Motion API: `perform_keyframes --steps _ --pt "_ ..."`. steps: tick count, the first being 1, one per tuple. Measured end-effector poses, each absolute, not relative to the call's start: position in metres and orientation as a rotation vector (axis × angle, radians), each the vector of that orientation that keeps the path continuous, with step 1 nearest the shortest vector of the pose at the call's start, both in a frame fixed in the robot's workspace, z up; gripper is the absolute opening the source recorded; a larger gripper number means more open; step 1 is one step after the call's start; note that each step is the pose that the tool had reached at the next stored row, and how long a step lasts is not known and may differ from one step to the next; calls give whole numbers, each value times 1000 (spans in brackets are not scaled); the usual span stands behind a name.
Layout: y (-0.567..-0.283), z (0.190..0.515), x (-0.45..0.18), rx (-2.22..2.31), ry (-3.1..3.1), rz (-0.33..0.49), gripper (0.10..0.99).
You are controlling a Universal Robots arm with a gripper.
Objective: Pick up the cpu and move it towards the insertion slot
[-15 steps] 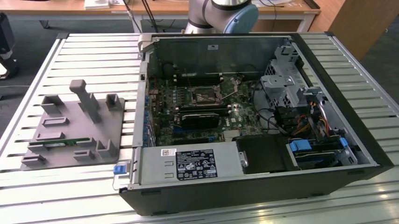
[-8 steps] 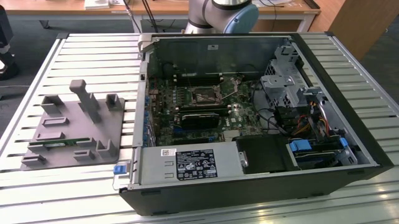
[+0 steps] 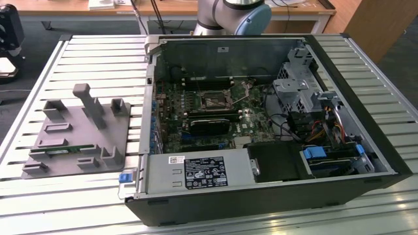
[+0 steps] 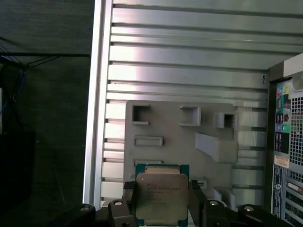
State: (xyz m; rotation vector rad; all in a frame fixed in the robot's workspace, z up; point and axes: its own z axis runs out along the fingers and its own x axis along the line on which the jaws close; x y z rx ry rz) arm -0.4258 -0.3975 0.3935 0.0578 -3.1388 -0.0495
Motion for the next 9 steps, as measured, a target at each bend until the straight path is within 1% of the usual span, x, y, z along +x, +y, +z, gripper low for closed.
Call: perform_keyframes --steps 9 --pt "-397 393 -409 58 -3139 -50 533"
